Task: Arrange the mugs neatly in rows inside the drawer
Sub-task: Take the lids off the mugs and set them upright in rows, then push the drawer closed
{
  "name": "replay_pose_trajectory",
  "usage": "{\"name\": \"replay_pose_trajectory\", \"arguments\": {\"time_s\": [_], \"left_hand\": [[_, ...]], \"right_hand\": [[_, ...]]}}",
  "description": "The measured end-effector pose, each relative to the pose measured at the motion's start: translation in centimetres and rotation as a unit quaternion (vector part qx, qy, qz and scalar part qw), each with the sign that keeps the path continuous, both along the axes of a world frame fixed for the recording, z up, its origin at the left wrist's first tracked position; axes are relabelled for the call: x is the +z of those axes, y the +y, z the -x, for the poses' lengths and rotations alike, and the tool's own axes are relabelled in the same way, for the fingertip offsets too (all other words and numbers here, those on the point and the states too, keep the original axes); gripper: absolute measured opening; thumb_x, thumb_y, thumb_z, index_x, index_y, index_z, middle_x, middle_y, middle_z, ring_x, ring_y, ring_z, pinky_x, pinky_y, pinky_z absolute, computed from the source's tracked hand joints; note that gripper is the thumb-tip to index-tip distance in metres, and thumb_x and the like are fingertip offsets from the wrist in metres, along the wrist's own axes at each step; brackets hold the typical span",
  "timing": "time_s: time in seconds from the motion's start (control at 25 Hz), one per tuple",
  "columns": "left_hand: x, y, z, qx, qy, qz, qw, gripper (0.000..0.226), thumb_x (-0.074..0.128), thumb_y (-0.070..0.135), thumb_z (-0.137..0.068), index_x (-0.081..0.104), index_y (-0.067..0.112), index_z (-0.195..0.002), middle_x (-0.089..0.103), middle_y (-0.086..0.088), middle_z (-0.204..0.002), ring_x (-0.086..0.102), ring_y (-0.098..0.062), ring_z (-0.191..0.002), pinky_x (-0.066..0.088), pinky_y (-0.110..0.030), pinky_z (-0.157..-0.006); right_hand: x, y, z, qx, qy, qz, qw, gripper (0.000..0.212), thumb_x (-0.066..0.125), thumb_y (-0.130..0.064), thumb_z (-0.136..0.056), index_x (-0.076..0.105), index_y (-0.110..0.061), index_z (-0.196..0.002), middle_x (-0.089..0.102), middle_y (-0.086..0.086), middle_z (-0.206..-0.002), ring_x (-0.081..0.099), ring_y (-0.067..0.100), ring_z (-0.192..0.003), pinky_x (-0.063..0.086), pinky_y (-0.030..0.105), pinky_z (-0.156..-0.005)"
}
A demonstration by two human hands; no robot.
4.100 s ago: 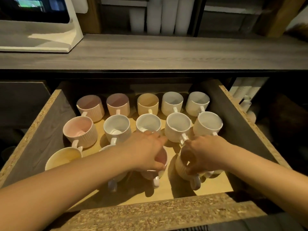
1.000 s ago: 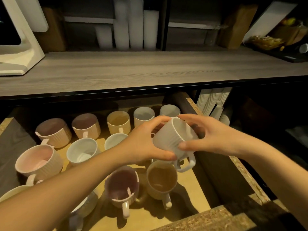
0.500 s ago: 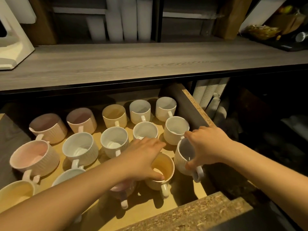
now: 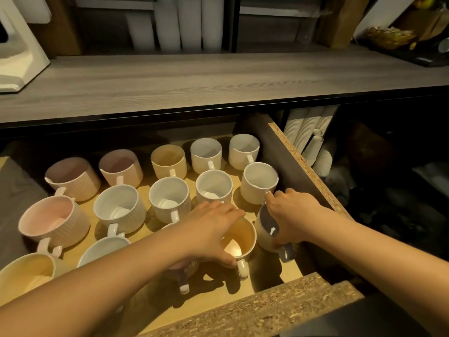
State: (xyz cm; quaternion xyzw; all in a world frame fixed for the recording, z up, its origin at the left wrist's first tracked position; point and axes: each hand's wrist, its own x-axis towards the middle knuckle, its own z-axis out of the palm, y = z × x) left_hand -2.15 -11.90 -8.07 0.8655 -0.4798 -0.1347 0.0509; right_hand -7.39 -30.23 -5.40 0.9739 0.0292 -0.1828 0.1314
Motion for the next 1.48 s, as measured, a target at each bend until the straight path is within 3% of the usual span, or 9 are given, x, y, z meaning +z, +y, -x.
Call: {"name": "replay_pose_trajectory", "arguments": {"time_s": [0.16, 0.4, 0.52, 0.64, 0.8, 0.92, 1.0, 1.16, 1.48], "left_hand": [[1.6, 0.3, 0.2, -0.005, -0.013, -0.018, 1.000, 0.075, 0.060, 0.051, -0.083, 0.022, 0.030, -0.145, 0.027, 0.005, -0.152, 0.024, -0.017, -0.138, 0.021, -0.035, -0.112], [5.5, 5.1, 3.3, 0.049, -0.063, 0.010, 0.997, 0.038, 0.040, 0.041, -0.096, 0.042, 0.033, -0.133, 0.052, 0.008, -0.133, 0.052, -0.012, -0.114, 0.044, -0.030, -0.097], [7.0, 9.3, 7.1, 0.101, -0.044, 0.033, 0.993, 0.031, 0.033, 0.043, -0.098, 0.046, 0.038, -0.125, 0.056, 0.012, -0.125, 0.054, -0.006, -0.106, 0.045, -0.022, -0.089], [7.6, 12.6, 10.6, 0.153, -0.040, 0.045, 0.986, 0.038, 0.029, 0.049, -0.095, 0.039, 0.041, -0.131, 0.052, 0.016, -0.130, 0.050, -0.004, -0.111, 0.042, -0.023, -0.091], [5.9, 14.4, 13.4, 0.214, -0.072, 0.054, 0.973, 0.057, 0.012, 0.065, -0.087, 0.041, 0.041, -0.129, 0.053, 0.016, -0.130, 0.049, -0.007, -0.117, 0.044, -0.034, -0.095], [4.3, 14.5, 14.2, 0.249, -0.138, 0.052, 0.957, 0.079, -0.004, 0.068, -0.074, 0.050, 0.033, -0.120, 0.059, 0.013, -0.122, 0.053, -0.009, -0.111, 0.045, -0.034, -0.090], [3.9, 14.3, 14.6, 0.273, -0.172, 0.053, 0.945, 0.074, 0.004, 0.066, -0.080, 0.059, 0.027, -0.112, 0.067, 0.009, -0.110, 0.061, -0.014, -0.101, 0.050, -0.034, -0.082], [2.8, 13.9, 15.2, 0.284, -0.250, 0.076, 0.923, 0.056, 0.026, 0.052, -0.090, 0.069, 0.017, -0.088, 0.073, 0.000, -0.081, 0.068, -0.022, -0.076, 0.053, -0.037, -0.068], [2.5, 13.4, 13.1, 0.279, -0.292, 0.111, 0.908, 0.076, 0.006, 0.055, -0.093, 0.069, 0.014, -0.084, 0.071, -0.003, -0.079, 0.067, -0.025, -0.076, 0.051, -0.041, -0.079]], "right_hand": [[1.4, 0.7, 0.2, 0.026, -0.069, -0.007, 0.997, 0.067, 0.060, -0.051, -0.083, 0.038, -0.015, -0.135, 0.056, 0.006, -0.120, 0.057, 0.021, -0.099, 0.045, 0.028, -0.069], [4.6, 5.8, 2.4, 0.110, -0.129, -0.119, 0.978, 0.047, 0.044, -0.051, -0.092, 0.043, -0.026, -0.131, 0.062, -0.001, -0.118, 0.061, 0.018, -0.099, 0.045, 0.023, -0.065], [4.9, 9.0, 5.4, 0.132, -0.155, -0.187, 0.961, 0.043, 0.038, -0.051, -0.094, 0.043, -0.031, -0.131, 0.061, -0.005, -0.125, 0.061, 0.015, -0.105, 0.048, 0.025, -0.076], [4.7, 11.3, 8.0, 0.146, -0.175, -0.222, 0.948, 0.049, 0.026, -0.056, -0.094, 0.041, -0.032, -0.134, 0.062, -0.005, -0.123, 0.062, 0.016, -0.103, 0.052, 0.031, -0.082], [3.1, 13.1, 9.9, 0.166, -0.202, -0.202, 0.944, 0.057, 0.015, -0.060, -0.092, 0.042, -0.029, -0.131, 0.064, -0.004, -0.117, 0.060, 0.017, -0.103, 0.049, 0.032, -0.074], [1.7, 13.3, 11.2, 0.142, -0.244, -0.189, 0.941, 0.070, 0.001, -0.066, -0.085, 0.047, -0.031, -0.124, 0.066, -0.006, -0.103, 0.062, 0.014, -0.092, 0.047, 0.028, -0.065], [1.0, 13.0, 12.0, 0.117, -0.287, -0.175, 0.934, 0.078, -0.005, -0.068, -0.083, 0.056, -0.030, -0.114, 0.068, -0.006, -0.094, 0.063, 0.015, -0.084, 0.048, 0.028, -0.062], [-0.4, 11.8, 12.7, 0.083, -0.326, -0.143, 0.931, 0.074, 0.007, -0.064, -0.090, 0.067, -0.022, -0.094, 0.072, -0.001, -0.084, 0.064, 0.022, -0.082, 0.047, 0.039, -0.081], [-1.0, 11.3, 10.6, 0.087, -0.390, -0.143, 0.906, 0.070, 0.016, -0.062, -0.091, 0.070, -0.018, -0.079, 0.073, 0.002, -0.081, 0.066, 0.024, -0.080, 0.048, 0.035, -0.076]]}}
